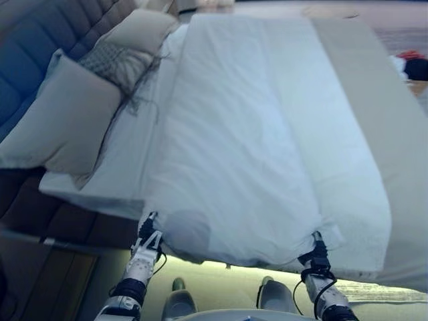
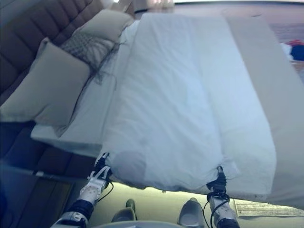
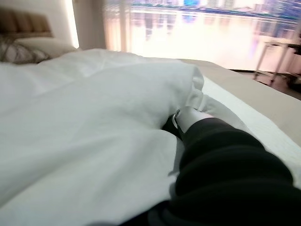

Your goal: Make the bed neatly

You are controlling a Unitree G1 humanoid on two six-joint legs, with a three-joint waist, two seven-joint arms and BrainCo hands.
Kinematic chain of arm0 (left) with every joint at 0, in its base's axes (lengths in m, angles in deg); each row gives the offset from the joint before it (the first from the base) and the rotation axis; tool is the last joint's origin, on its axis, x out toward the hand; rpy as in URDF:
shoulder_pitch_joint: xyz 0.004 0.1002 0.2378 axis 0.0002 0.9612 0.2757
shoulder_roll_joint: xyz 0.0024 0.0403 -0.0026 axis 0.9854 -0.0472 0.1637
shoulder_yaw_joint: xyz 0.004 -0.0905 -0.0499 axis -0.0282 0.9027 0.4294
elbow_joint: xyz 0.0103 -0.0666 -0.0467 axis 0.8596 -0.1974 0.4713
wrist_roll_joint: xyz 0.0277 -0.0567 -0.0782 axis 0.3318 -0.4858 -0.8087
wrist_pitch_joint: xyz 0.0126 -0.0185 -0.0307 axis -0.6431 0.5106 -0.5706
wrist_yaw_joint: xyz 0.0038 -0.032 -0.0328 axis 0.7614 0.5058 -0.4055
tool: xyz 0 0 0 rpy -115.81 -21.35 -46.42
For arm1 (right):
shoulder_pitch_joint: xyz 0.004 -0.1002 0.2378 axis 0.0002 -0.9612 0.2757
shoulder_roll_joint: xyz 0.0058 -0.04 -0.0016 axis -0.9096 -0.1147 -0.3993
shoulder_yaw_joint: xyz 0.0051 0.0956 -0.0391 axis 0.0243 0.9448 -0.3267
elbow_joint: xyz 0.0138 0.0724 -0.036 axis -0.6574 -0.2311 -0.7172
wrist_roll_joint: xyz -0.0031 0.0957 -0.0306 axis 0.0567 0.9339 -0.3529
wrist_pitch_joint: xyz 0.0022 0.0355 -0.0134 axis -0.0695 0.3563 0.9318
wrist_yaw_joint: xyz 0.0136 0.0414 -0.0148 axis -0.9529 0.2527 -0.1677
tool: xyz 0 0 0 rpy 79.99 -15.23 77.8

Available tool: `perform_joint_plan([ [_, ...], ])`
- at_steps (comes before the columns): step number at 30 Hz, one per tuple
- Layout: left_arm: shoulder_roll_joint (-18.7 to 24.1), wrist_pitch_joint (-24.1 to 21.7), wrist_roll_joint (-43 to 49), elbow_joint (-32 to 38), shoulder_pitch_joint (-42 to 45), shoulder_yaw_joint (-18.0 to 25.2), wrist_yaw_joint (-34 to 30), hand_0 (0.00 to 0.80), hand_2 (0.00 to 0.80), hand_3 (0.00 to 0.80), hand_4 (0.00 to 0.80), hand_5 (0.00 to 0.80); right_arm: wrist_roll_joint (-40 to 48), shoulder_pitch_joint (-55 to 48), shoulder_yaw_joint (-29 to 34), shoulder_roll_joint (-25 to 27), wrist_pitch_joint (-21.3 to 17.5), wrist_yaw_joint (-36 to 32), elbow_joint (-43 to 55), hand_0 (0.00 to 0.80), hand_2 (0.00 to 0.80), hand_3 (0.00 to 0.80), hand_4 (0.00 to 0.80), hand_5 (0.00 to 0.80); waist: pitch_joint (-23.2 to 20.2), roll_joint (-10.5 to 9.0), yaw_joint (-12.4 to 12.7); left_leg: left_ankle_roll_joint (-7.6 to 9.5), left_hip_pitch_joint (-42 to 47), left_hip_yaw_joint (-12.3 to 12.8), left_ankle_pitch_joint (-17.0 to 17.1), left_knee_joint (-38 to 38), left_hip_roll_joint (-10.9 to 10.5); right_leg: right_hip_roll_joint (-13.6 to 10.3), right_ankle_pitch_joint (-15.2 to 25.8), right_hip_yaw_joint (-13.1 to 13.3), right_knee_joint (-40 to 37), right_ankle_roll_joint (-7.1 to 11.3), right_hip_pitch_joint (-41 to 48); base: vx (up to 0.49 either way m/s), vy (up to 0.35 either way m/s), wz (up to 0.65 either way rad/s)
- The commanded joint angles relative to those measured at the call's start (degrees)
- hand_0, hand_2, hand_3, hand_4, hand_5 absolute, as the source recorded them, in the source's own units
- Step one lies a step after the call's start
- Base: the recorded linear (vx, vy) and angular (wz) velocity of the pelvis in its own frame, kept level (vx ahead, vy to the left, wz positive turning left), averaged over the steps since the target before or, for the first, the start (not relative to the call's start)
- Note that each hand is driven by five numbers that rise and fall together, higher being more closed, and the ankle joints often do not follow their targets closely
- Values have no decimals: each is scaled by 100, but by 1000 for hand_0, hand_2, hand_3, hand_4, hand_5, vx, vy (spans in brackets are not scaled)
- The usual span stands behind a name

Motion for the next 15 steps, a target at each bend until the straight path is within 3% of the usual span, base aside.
perform_joint_plan([
  [1, 105, -406, -170, 215, -290, 53, -388, 800, 800, 800, 800, 800, 82, 152, -21, 27, -49, -76, 413, 800, 800, 800, 800, 800, 264, -223, -116, -319, 49, 11, 157, 611, 162, 225, 700, 133, -667, -2, 634, 175, 208, 66],
  [5, -40, -346, -122, 391, 369, 138, -408, 800, 800, 800, 800, 800, -507, -159, 170, 34, 221, 37, 549, 800, 800, 800, 800, 800, 75, -205, -38, -531, 513, -835, 637, 217, 798, 140, 649, 572, -674, 99, 812, 263, 291, -20],
  [8, 2, -182, 100, 496, 606, 276, -446, 800, 800, 800, 800, 800, -938, -151, 237, -1, 232, 135, 599, 800, 800, 800, 800, 800, -47, -116, -27, -556, 900, -901, 509, -110, 903, -128, 597, 784, -596, 277, 854, 258, 445, -48],
  [10, 43, 13, 199, 538, 546, 322, -384, 800, 800, 800, 800, 800, -909, -131, 311, 3, 196, 86, 580, 800, 800, 800, 800, 800, -80, -88, -29, -588, 973, -863, 247, -107, 808, -407, 603, 880, -541, 452, 906, 206, 480, -31],
  [12, 51, 206, 272, 456, 371, 329, -305, 800, 800, 800, 800, 800, -959, -100, 397, 0, 133, 80, 467, 800, 800, 800, 800, 800, -78, -169, -74, -507, 949, -542, -391, 288, 585, -989, 788, 894, -535, 767, 969, 202, 433, 11],
  [13, 63, 268, 325, 443, 304, 305, -244, 800, 800, 800, 800, 800, -1029, -99, 439, -25, 96, 107, 445, 800, 800, 800, 800, 800, -85, -195, -73, -454, 941, -482, -508, 397, 485, -1140, 884, 879, -561, 820, 1002, 207, 330, 17],
  [15, 148, 270, 507, 536, 278, 182, -201, 800, 800, 800, 800, 800, -1113, -174, 559, -130, 51, 177, 577, 800, 800, 800, 800, 800, -107, -286, -8, -307, 850, -525, -771, 635, 117, -1483, 1545, 782, -711, 820, 965, 166, 237, 12],
])
